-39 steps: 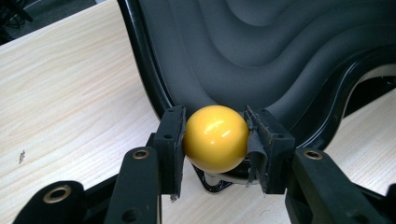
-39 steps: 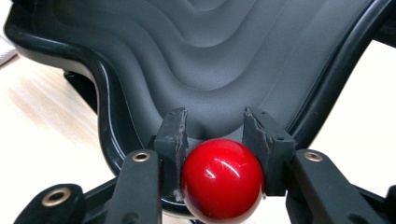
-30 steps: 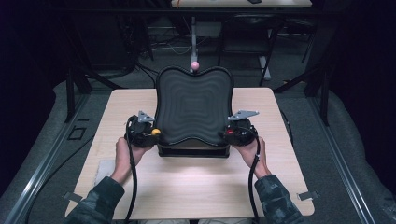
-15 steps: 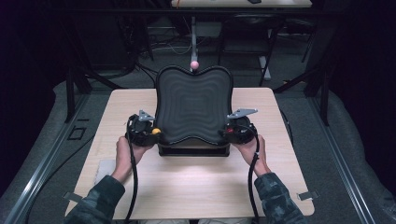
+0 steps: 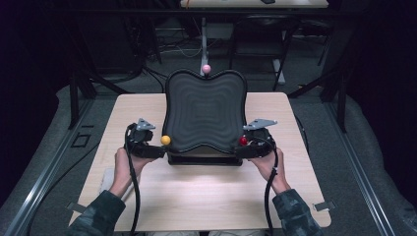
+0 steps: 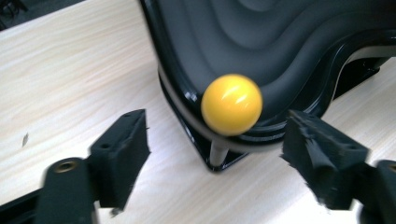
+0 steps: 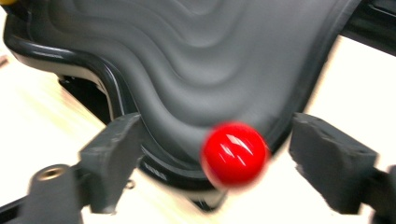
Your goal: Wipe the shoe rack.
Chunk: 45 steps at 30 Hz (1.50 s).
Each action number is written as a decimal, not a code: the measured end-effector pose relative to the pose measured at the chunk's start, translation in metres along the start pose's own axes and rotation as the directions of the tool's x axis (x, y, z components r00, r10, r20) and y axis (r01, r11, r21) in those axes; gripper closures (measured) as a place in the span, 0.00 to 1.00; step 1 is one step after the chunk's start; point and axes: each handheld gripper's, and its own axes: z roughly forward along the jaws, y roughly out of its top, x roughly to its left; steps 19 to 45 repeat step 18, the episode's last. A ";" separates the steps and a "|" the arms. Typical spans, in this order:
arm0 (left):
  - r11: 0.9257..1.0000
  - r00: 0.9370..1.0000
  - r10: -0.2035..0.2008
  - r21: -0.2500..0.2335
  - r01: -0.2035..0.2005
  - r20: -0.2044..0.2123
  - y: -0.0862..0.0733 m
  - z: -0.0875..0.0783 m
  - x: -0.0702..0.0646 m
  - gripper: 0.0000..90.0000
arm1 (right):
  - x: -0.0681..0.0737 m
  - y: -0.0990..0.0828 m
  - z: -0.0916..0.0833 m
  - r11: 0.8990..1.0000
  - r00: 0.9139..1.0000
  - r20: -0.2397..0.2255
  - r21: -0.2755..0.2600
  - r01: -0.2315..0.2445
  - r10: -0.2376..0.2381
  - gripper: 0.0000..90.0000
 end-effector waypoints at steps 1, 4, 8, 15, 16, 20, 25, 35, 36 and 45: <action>1.000 1.000 -0.004 0.001 0.004 -0.006 -0.003 -0.003 0.001 0.20 | -0.002 -0.003 -0.003 1.000 1.000 -0.001 -0.001 -0.008 0.008 0.16; 1.000 1.000 -0.014 0.013 0.014 -0.005 -0.013 -0.011 0.004 0.17 | -0.009 -0.017 -0.016 1.000 0.999 0.026 0.000 -0.025 0.025 0.10; 0.999 1.000 -0.025 0.032 0.026 -0.012 -0.031 -0.017 0.006 0.10 | -0.018 -0.039 -0.026 0.999 0.997 0.069 0.027 -0.046 0.044 0.04; 0.994 0.998 -0.058 0.089 0.056 0.027 -0.063 -0.004 0.002 0.02 | -0.029 -0.060 -0.031 0.995 0.991 0.100 0.025 -0.091 0.088 0.00; 0.994 0.998 -0.061 0.097 0.058 0.032 -0.065 -0.002 0.002 0.01 | -0.030 -0.062 -0.031 0.995 0.991 0.095 0.028 -0.094 0.091 0.00; 0.993 0.997 -0.061 0.104 0.057 0.036 -0.067 0.000 0.002 0.00 | -0.030 -0.064 -0.029 0.995 0.991 0.100 0.028 -0.094 0.091 0.00; 0.993 0.997 -0.061 0.104 0.057 0.036 -0.067 0.000 0.002 0.00 | -0.030 -0.064 -0.029 0.995 0.991 0.100 0.028 -0.094 0.091 0.00; 0.993 0.997 -0.061 0.104 0.057 0.036 -0.067 0.000 0.002 0.00 | -0.030 -0.064 -0.029 0.995 0.991 0.100 0.028 -0.094 0.091 0.00; 0.993 0.997 -0.061 0.104 0.057 0.036 -0.067 0.000 0.002 0.00 | -0.030 -0.064 -0.029 0.995 0.991 0.100 0.028 -0.094 0.091 0.00; 0.993 0.997 -0.061 0.104 0.057 0.036 -0.067 0.000 0.002 0.00 | -0.030 -0.064 -0.029 0.995 0.991 0.100 0.028 -0.094 0.091 0.00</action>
